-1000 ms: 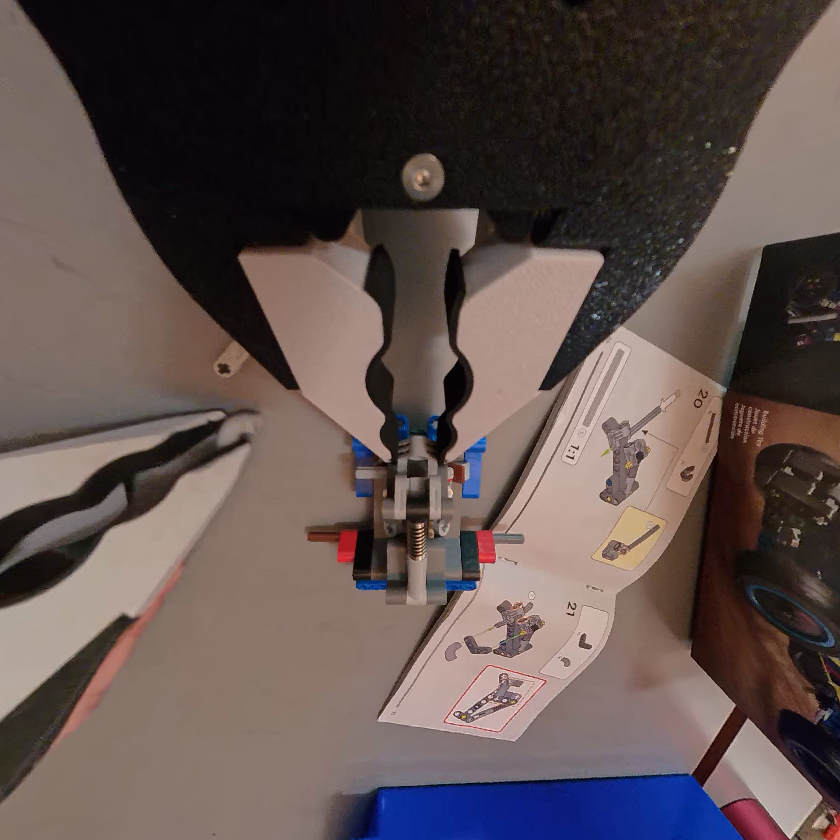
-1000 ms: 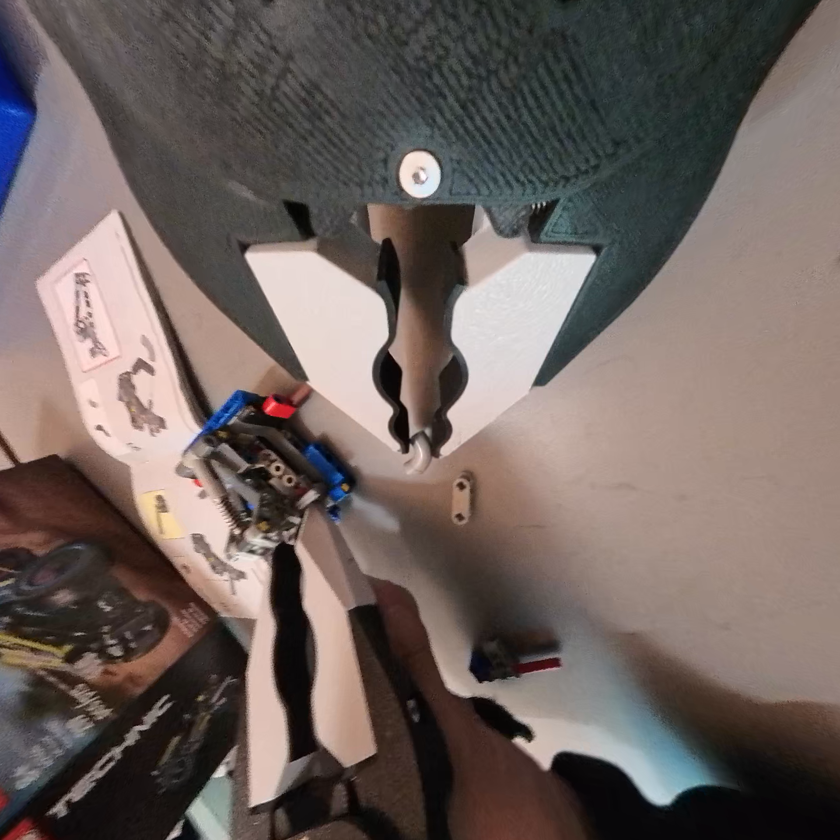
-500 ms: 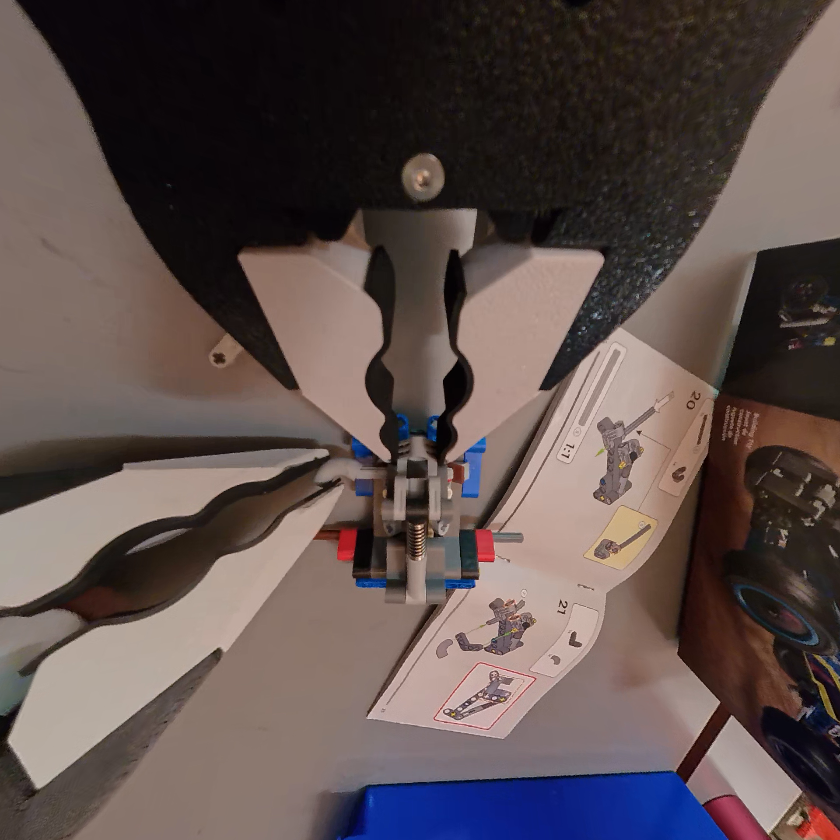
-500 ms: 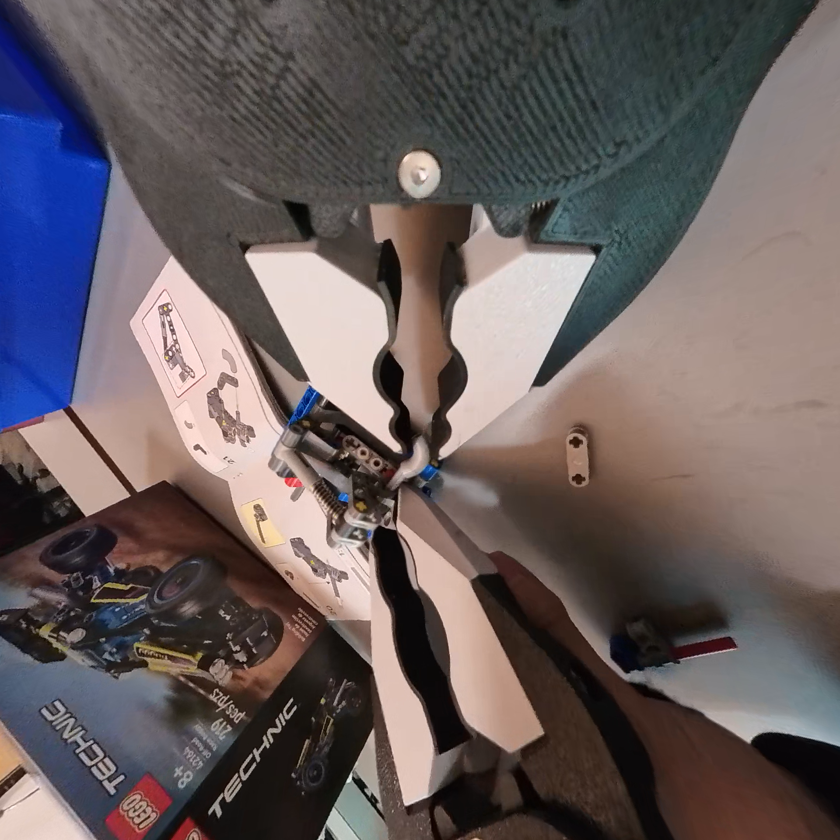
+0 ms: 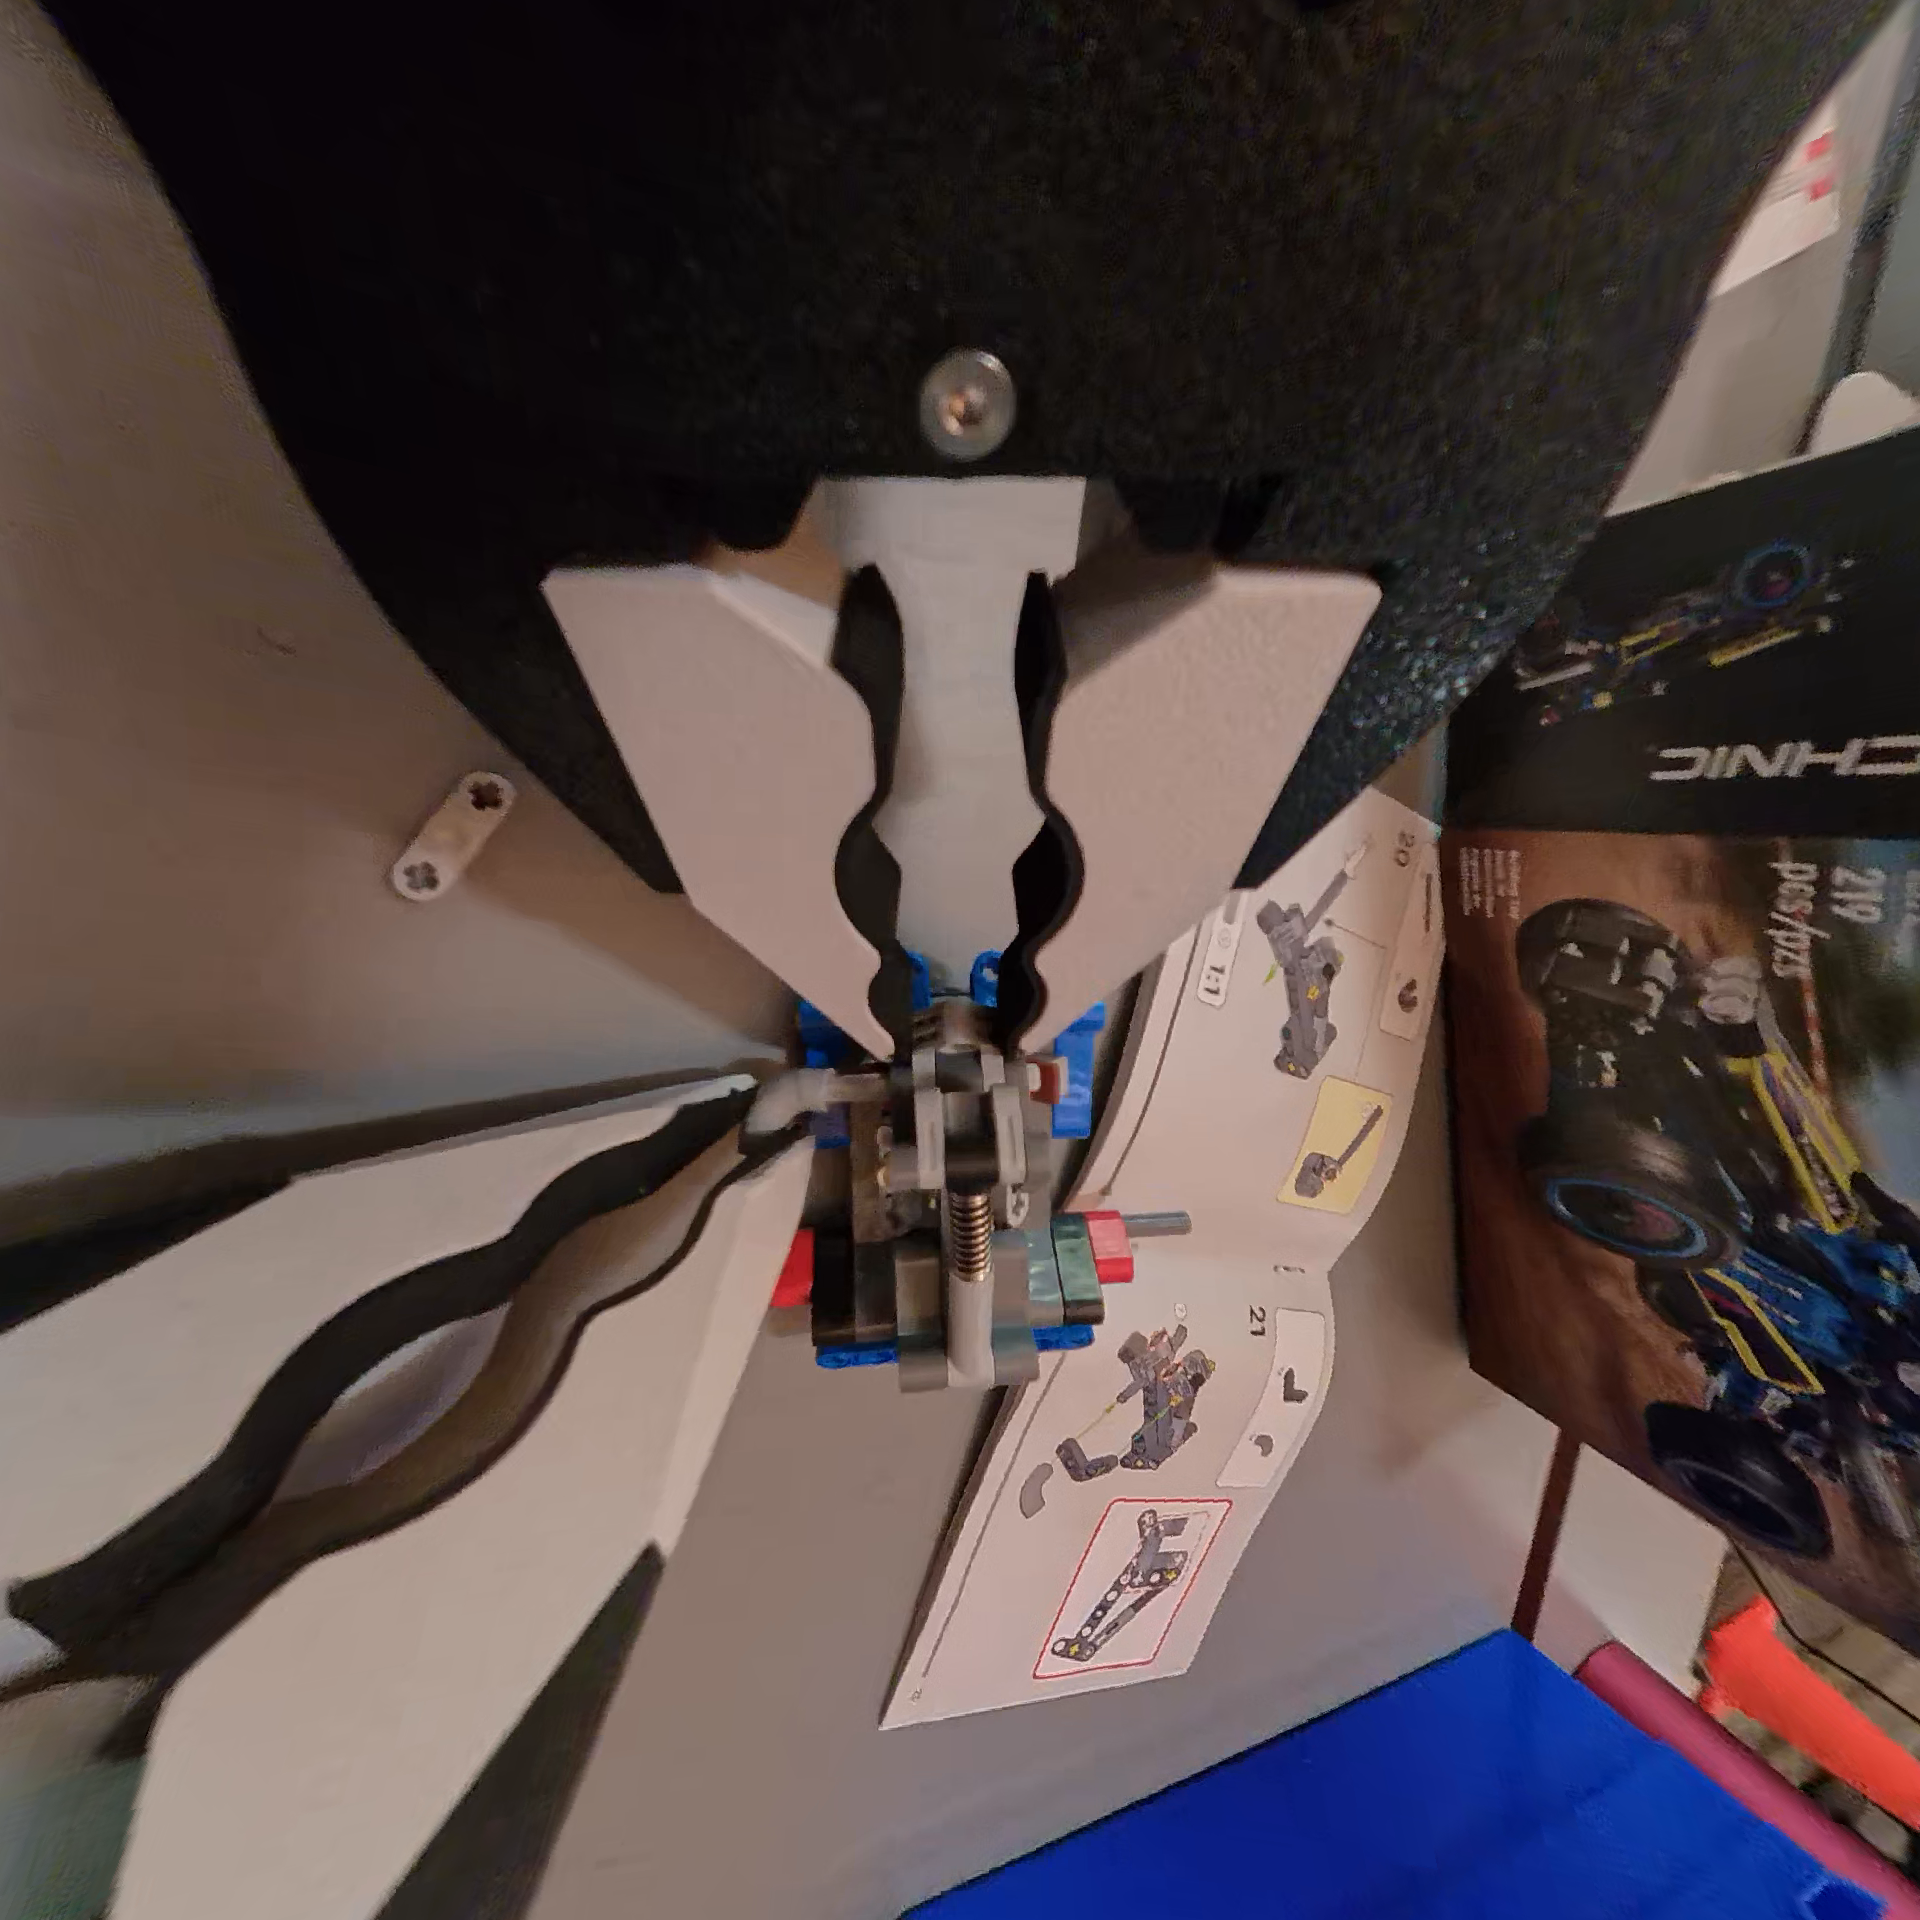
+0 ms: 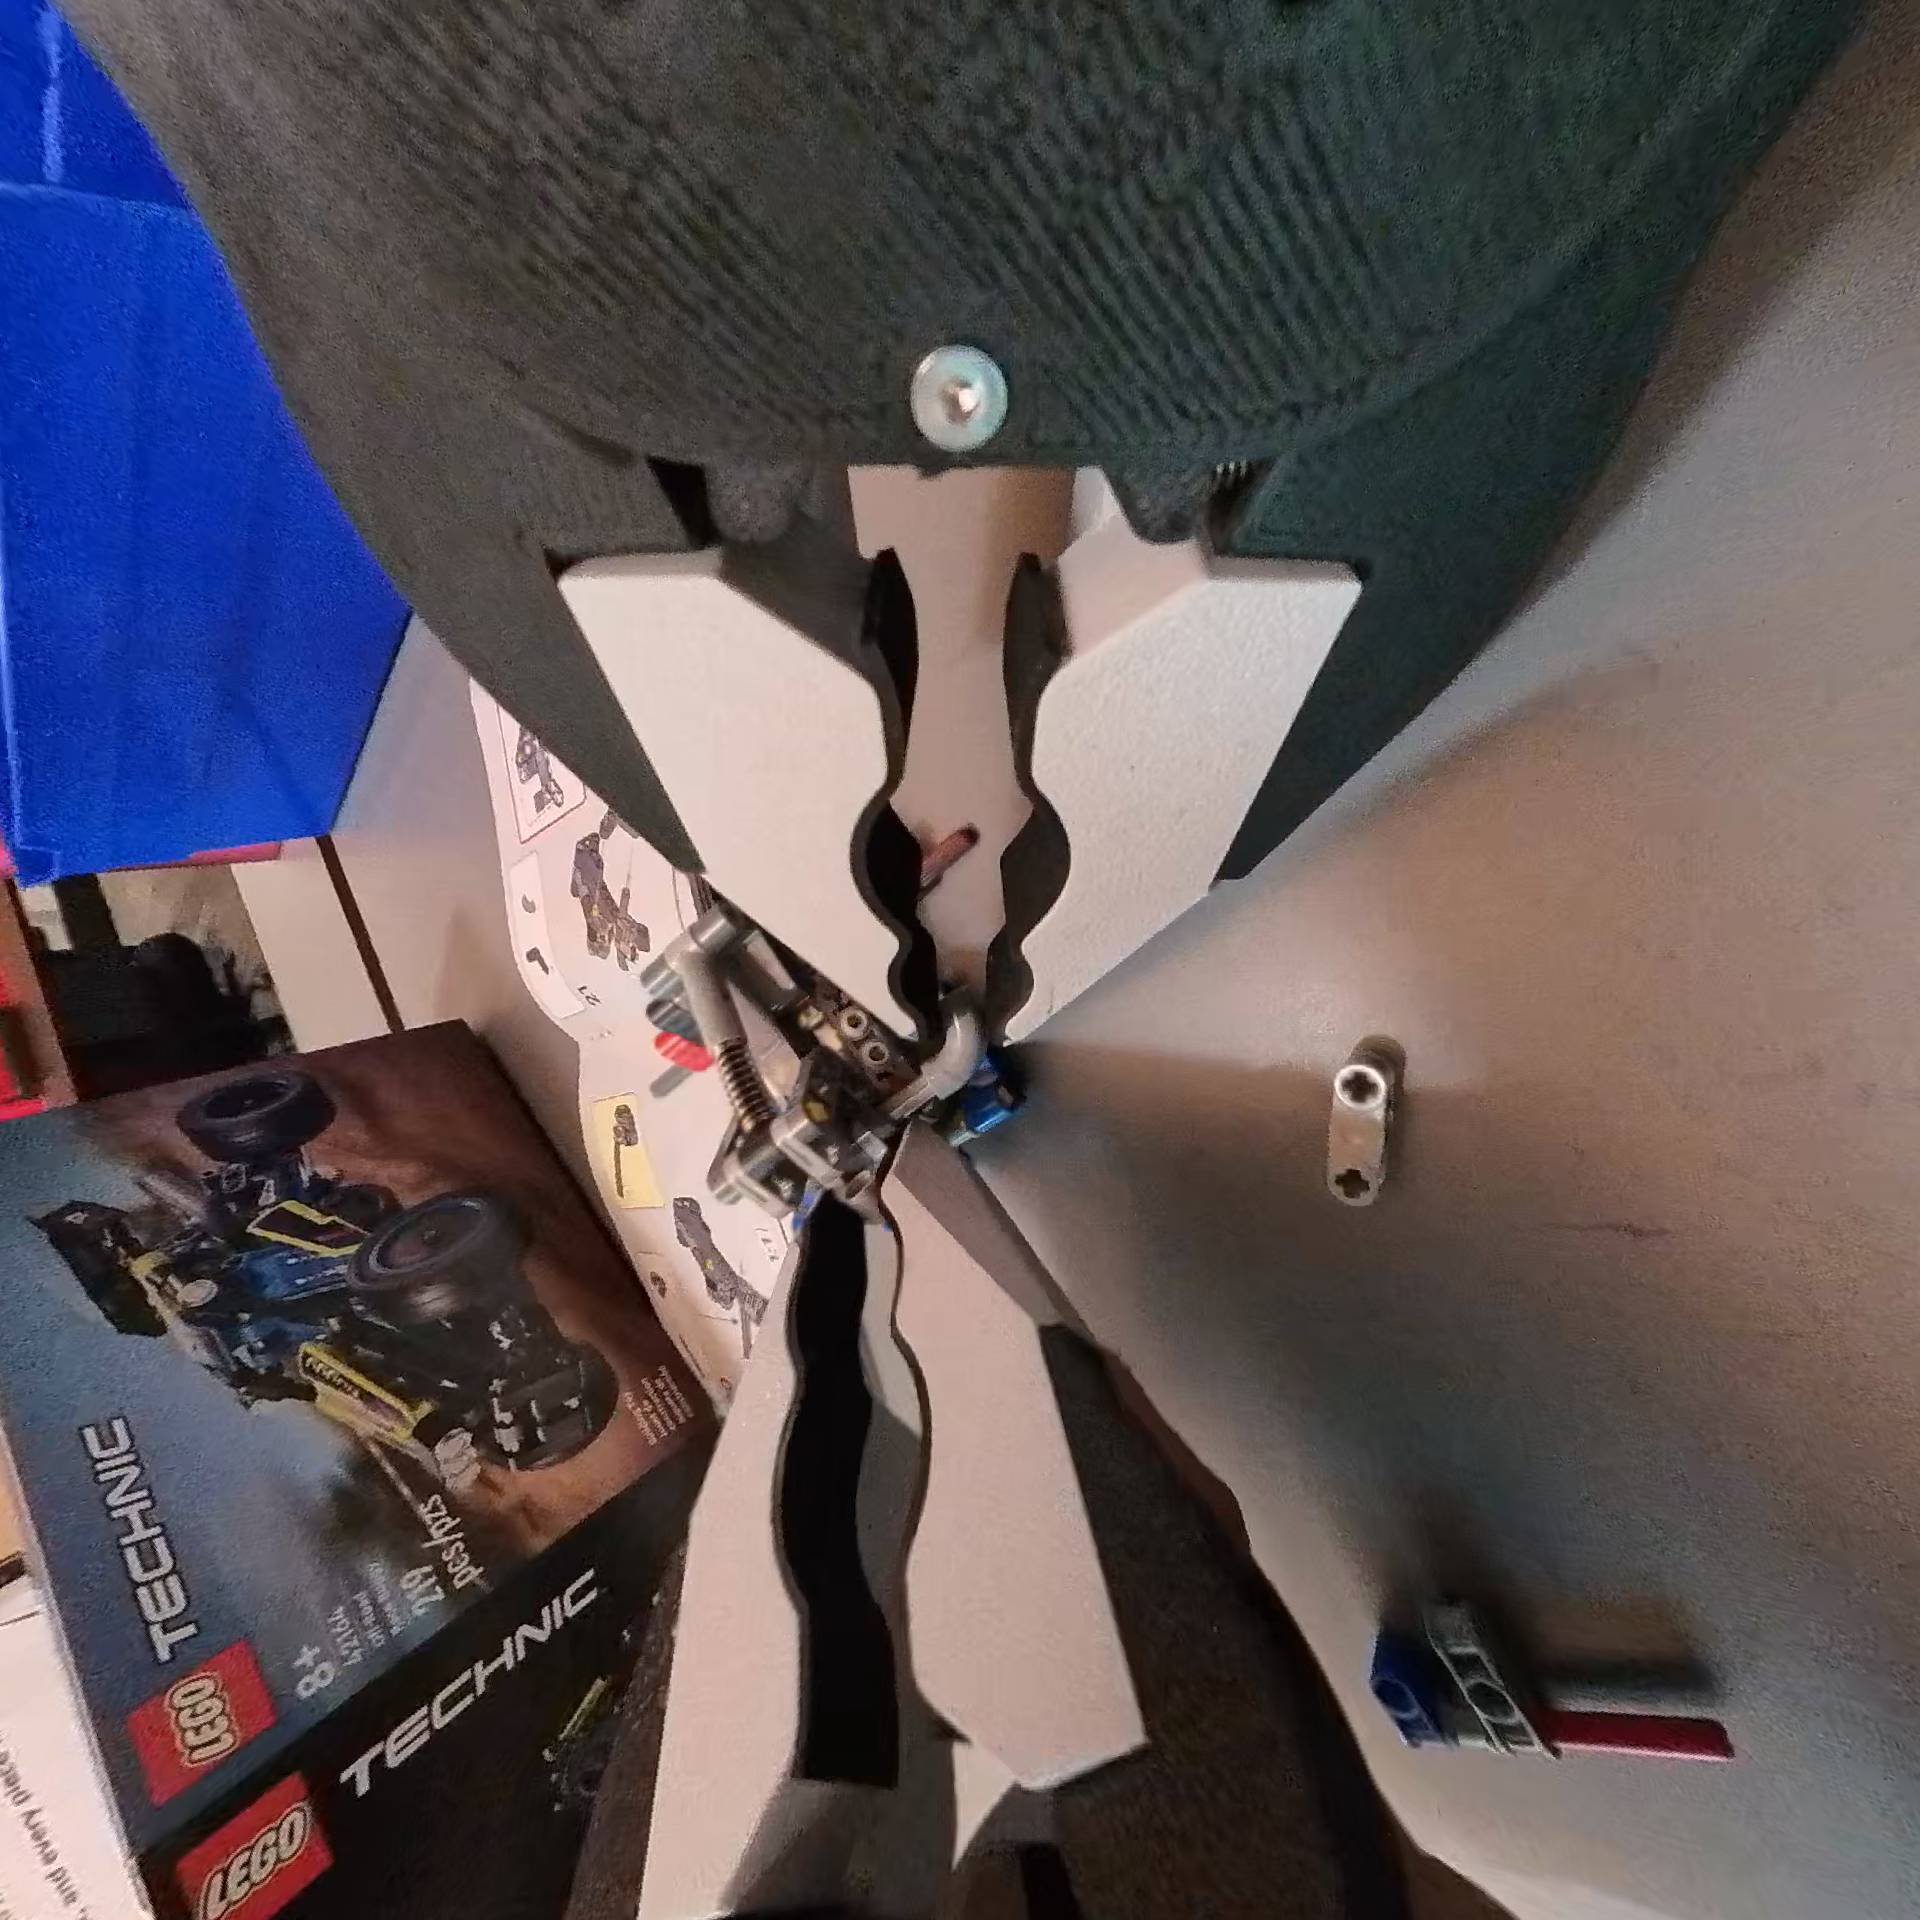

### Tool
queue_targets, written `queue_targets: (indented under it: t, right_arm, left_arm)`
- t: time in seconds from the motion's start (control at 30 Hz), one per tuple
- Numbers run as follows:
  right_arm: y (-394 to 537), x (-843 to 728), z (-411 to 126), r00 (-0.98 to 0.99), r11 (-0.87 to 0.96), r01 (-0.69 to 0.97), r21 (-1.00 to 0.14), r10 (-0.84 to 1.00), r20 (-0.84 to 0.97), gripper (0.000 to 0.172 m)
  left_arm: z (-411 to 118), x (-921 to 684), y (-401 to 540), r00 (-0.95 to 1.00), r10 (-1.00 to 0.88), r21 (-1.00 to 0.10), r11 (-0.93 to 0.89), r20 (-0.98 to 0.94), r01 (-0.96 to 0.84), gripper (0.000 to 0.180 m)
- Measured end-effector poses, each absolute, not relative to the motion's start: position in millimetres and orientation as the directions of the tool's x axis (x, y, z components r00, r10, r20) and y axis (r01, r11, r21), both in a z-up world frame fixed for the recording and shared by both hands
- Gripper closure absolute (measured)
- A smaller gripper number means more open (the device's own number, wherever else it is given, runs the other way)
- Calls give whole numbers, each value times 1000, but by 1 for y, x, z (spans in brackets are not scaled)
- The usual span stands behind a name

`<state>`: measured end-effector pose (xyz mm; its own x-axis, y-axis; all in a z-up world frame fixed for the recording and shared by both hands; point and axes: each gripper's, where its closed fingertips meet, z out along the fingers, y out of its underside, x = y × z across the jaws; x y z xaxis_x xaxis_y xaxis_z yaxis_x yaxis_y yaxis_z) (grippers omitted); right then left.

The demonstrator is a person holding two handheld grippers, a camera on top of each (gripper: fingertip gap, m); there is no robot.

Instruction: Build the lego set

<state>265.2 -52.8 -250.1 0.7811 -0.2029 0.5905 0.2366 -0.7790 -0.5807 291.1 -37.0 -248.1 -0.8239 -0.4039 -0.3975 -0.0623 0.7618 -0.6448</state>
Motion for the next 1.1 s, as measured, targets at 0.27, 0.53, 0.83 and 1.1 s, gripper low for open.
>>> queue_targets:
  t: [0.27, 0.53, 0.83, 1.1]
  right_arm:
    - [-49, 265, -248, 807, -763, 184, -620, -243, 539, 165]
    - [-48, 268, -248, 809, -772, 217, -597, -200, 553, 166]
    - [-47, 271, -251, 872, -776, 180, -604, -158, 463, 167]
    - [-46, 268, -245, 888, -675, 14, -738, -331, 319, 167]
  left_arm:
    - [-246, 293, -34, -796, -352, -595, 804, -493, 14, 167]
    - [-247, 296, -36, -832, -306, -590, 806, -463, 32, 167]
    - [-247, 300, -39, -847, -227, -542, 837, -480, 82, 167]
    - [-247, 299, -39, -808, -232, -518, 849, -542, 103, 167]
